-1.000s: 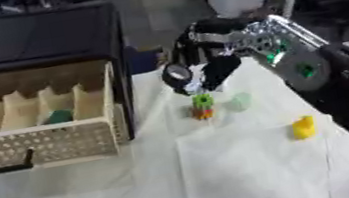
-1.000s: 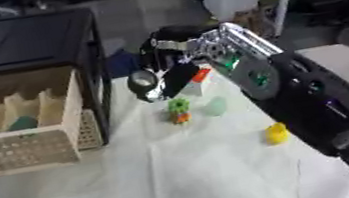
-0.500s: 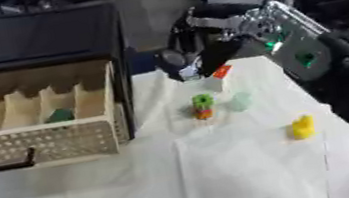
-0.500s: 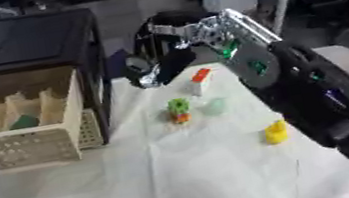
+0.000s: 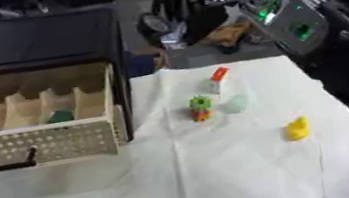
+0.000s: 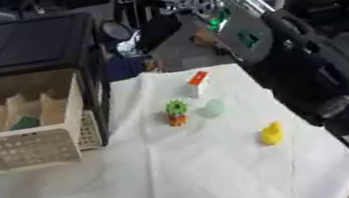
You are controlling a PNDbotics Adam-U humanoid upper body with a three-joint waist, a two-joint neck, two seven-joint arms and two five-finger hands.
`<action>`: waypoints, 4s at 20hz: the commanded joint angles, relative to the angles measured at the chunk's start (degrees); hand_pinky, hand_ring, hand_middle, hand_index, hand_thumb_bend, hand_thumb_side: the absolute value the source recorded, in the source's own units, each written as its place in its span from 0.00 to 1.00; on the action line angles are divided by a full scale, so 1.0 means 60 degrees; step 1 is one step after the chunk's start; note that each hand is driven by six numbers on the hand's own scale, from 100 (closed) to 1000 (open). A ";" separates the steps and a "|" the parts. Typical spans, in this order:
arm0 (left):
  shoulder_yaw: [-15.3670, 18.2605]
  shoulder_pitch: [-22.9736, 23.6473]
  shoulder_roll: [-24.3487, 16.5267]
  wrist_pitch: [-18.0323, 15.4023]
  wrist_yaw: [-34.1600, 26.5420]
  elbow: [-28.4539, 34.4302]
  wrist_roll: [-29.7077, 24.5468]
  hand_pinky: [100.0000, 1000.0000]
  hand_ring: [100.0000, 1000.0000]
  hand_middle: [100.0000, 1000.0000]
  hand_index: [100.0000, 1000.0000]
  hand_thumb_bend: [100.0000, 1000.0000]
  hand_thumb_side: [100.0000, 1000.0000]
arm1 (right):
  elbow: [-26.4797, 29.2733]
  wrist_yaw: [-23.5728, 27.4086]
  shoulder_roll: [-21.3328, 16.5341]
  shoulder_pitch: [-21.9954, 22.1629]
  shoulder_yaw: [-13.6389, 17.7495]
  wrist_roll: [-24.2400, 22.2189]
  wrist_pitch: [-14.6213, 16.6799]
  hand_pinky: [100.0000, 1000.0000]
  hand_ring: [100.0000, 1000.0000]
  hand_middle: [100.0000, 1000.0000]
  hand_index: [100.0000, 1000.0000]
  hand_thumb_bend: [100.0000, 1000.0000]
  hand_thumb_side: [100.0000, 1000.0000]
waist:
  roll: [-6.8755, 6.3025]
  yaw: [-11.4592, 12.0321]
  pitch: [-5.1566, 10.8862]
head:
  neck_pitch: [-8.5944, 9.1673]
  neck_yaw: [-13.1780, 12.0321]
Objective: Pick up objects from table and place into drawer.
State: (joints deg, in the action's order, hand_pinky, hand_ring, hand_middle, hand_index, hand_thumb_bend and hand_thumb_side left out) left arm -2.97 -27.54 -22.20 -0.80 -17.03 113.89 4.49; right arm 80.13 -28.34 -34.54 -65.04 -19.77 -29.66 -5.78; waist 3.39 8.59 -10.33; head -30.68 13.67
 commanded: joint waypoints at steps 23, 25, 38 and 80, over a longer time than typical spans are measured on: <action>0.0087 -0.0177 -0.0076 0.0168 -0.0094 0.0118 0.0006 0.31 0.32 0.42 0.78 0.09 1.00 | -0.0900 -0.0365 0.1957 -0.1408 0.0153 0.0031 -0.0033 0.37 0.49 0.45 0.60 0.29 0.49 | 0.0008 0.0291 0.0198 | -0.0314 0.0163; 0.0087 -0.0186 -0.0064 0.0178 -0.0097 0.0118 0.0008 0.31 0.32 0.42 0.78 0.09 1.00 | -0.1010 -0.0428 0.2075 -0.1452 0.0156 0.0036 -0.0017 0.37 0.49 0.45 0.60 0.29 0.49 | 0.0013 0.0313 0.0194 | -0.0316 0.0154; 0.0074 -0.0171 0.0025 0.0253 -0.0038 0.0118 -0.0013 0.31 0.32 0.42 0.78 0.09 1.00 | -0.2161 -0.1008 0.2644 -0.1486 0.0100 0.0004 0.0319 0.38 0.52 0.47 0.63 0.36 0.46 | 0.0049 0.0453 0.0134 | -0.0366 0.0226; 0.0150 0.0013 0.0009 0.0096 0.0355 0.0118 0.0050 0.31 0.31 0.41 0.77 0.04 1.00 | 0.2447 0.1542 0.1284 0.0788 0.2532 0.2252 -0.1737 0.40 0.46 0.48 0.73 0.46 0.69 | -0.0542 0.0098 0.0096 | -0.0416 -0.0212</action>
State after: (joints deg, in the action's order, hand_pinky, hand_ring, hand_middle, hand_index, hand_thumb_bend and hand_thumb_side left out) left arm -2.62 -27.04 -21.29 -0.17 -15.48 113.88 4.99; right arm 92.22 -20.46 -25.02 -59.45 -6.27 -17.31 -15.45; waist 0.26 9.13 -10.60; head -33.43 12.66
